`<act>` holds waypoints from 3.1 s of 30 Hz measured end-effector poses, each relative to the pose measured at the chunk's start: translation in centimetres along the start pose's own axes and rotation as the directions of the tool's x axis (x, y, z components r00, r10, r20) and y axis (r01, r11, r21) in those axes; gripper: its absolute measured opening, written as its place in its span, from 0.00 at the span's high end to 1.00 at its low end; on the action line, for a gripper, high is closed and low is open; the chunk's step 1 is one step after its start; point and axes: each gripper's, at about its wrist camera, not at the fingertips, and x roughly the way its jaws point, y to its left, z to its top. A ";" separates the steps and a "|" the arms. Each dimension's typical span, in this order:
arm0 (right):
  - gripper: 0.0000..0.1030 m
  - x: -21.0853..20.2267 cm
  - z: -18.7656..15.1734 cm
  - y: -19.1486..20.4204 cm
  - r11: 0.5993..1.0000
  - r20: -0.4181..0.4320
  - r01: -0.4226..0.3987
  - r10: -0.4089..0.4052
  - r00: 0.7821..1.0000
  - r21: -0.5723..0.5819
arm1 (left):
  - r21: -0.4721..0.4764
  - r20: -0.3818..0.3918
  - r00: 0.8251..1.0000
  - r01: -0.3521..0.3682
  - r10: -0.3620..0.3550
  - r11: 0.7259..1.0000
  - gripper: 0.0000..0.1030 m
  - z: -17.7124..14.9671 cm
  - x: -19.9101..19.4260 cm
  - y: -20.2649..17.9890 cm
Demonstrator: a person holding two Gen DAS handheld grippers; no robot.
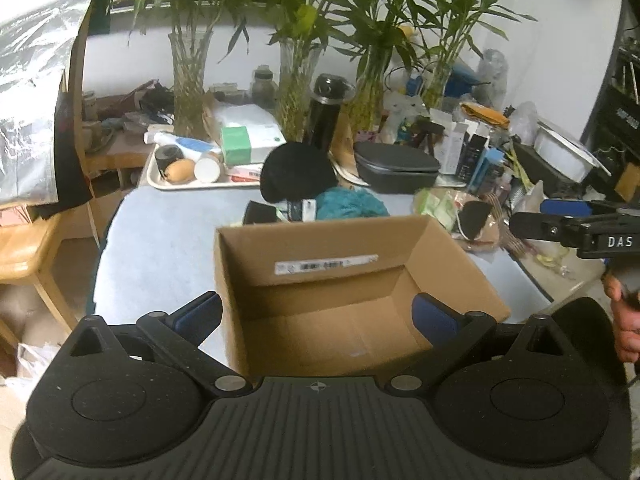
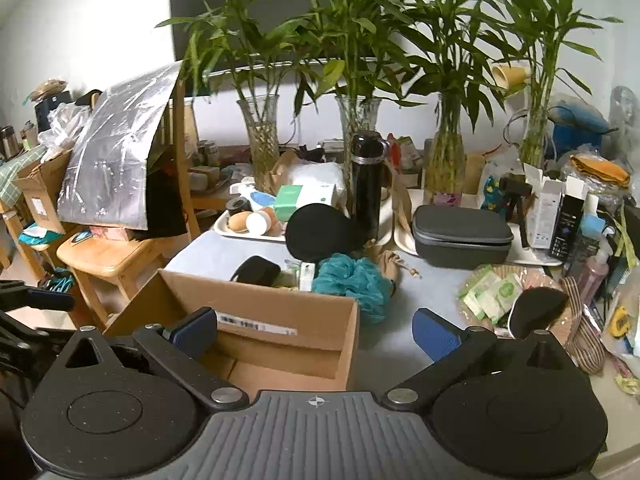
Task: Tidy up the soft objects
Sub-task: 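Move both tools from the cardboard box toward the items on the table, then lower the right tool onto the teal loofah and close on it, then grasp the black foam sponge with the left tool while the right holds the loofah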
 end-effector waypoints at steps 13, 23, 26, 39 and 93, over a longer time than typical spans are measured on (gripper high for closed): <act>0.00 6.9 0.5 -3.4 0.999 -0.051 -0.008 0.009 0.999 0.035 | -0.016 0.057 0.998 0.023 -0.022 1.000 0.00 2.6 3.4 4.9; 0.00 11.9 0.5 -5.6 0.997 -0.049 -0.026 0.029 0.998 0.067 | -0.066 0.084 0.996 0.002 0.004 0.998 0.00 4.2 7.9 7.6; 0.00 13.3 0.6 -6.7 0.994 -0.051 -0.035 0.040 0.998 0.104 | -0.093 0.124 0.992 -0.021 0.033 0.995 0.00 4.9 8.7 8.7; 0.00 20.1 0.8 -10.4 0.978 -0.108 -0.058 0.081 0.991 0.202 | -0.161 0.225 0.959 -0.137 0.171 0.977 0.00 4.6 12.2 12.5; 0.89 17.3 2.3 -11.2 0.950 0.046 -0.005 -0.010 0.999 0.313 | -0.238 0.022 1.000 -0.017 0.023 0.971 0.00 5.4 17.0 14.2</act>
